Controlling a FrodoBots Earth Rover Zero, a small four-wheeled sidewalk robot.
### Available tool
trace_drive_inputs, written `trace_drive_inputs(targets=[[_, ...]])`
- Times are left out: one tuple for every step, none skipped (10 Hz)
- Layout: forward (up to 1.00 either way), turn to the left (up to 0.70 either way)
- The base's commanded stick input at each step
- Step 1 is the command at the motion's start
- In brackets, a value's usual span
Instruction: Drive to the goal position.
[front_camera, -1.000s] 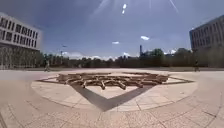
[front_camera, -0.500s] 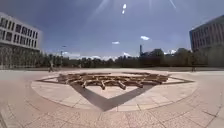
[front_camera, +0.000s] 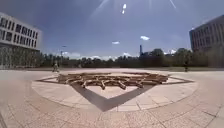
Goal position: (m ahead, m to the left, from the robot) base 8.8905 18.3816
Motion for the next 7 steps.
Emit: trace_drive_inputs(targets=[[0.07, 0.00], [0.07, 0.00], [0.06, 0.00], [0.07, 0.00], [0.07, 0.00], [0.07, 0.00], [0.07, 0.00]])
